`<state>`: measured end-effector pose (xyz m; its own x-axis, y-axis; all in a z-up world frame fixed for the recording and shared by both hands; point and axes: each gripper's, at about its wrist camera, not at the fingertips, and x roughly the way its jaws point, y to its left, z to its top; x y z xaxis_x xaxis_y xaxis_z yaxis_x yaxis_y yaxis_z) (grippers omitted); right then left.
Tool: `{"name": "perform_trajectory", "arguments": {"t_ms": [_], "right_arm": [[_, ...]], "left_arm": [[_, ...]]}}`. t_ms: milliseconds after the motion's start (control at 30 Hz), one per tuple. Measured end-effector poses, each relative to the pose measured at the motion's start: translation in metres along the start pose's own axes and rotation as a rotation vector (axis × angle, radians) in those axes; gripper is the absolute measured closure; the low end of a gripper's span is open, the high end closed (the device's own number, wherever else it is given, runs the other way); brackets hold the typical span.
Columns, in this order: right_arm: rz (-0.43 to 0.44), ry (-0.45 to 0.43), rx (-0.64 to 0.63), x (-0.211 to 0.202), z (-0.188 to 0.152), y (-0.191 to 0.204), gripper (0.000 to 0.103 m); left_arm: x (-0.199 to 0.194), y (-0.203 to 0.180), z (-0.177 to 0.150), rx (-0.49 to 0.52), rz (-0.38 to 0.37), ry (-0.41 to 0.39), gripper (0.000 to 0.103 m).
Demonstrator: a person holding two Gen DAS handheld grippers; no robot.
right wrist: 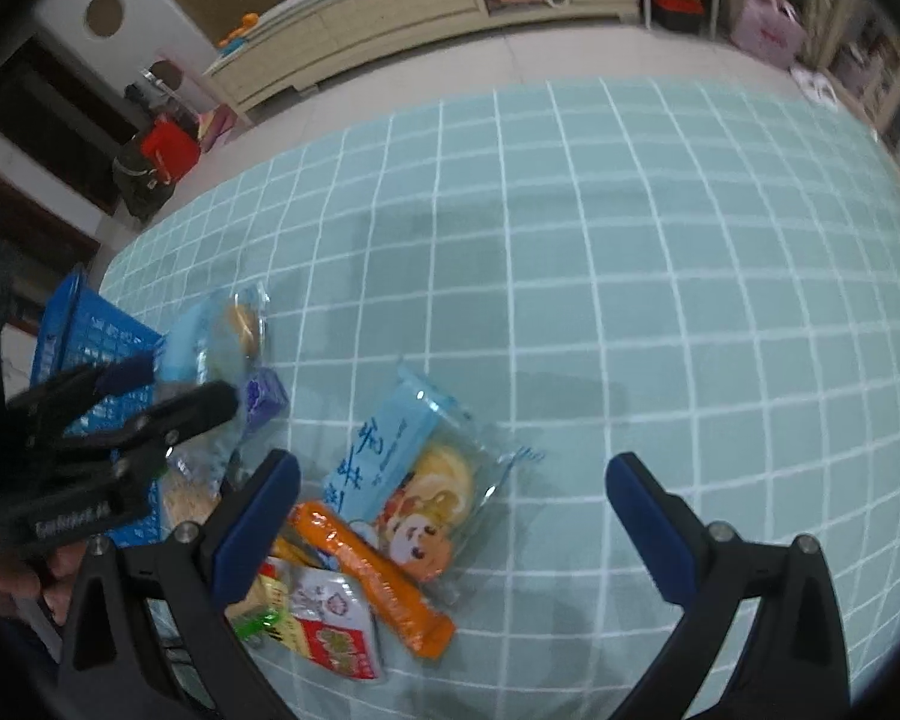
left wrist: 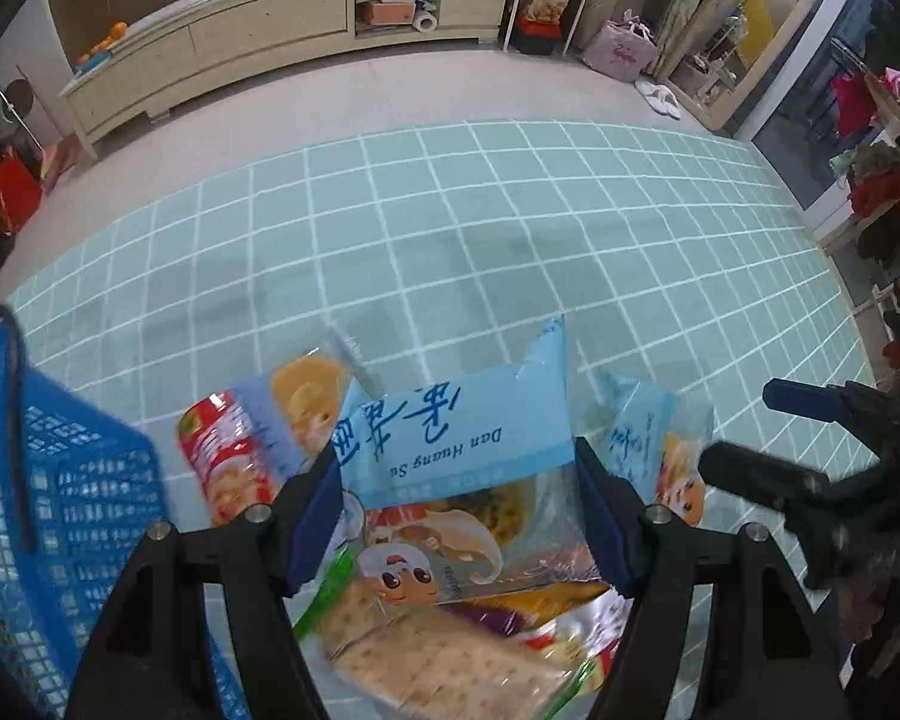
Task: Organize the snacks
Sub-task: 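Close the right tool on a second light-blue pastry bag while the left lifts its bag, then carry both pastry bags over the blue basket and open both tools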
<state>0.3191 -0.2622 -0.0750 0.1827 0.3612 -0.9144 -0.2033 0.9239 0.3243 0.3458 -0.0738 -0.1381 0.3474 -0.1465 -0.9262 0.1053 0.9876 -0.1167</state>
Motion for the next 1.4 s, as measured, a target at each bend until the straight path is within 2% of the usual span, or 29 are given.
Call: {"name": "perform_trajectory", "arguments": {"t_ms": [100,233,400,500,567,700,867,1033,1400], "right_arm": [[0.016,0.026,0.05,0.007,-0.001,0.004,0.0],[-0.014,0.06,0.121,0.021,0.001,0.008,0.0],[-0.091,0.09,0.14,0.036,0.002,0.018,0.002],[-0.118,0.108,0.151,0.045,0.003,0.019,0.009],[-0.13,0.128,0.15,0.052,0.003,0.019,0.021],[-0.137,0.131,0.116,0.057,0.001,0.022,0.028],[-0.128,0.062,0.036,0.031,-0.004,0.036,0.03],[-0.095,-0.004,0.0,-0.013,-0.01,0.052,0.03],[-0.063,-0.107,-0.069,-0.094,-0.036,0.095,0.03]], "left_arm": [[-0.001,0.001,-0.008,0.011,0.02,-0.006,0.035],[-0.01,0.004,-0.017,0.036,0.078,-0.028,0.035],[-0.009,0.009,-0.018,0.059,0.13,-0.04,0.035],[-0.005,0.013,-0.017,0.057,0.128,-0.034,0.035],[-0.004,0.013,-0.017,0.052,0.118,-0.033,0.035],[-0.006,0.011,-0.02,0.059,0.138,-0.037,0.035],[-0.032,0.001,-0.028,0.075,0.12,-0.086,0.035],[-0.056,0.002,-0.034,0.056,0.115,-0.114,0.035],[-0.142,0.006,-0.059,0.03,0.075,-0.226,0.035]]}}
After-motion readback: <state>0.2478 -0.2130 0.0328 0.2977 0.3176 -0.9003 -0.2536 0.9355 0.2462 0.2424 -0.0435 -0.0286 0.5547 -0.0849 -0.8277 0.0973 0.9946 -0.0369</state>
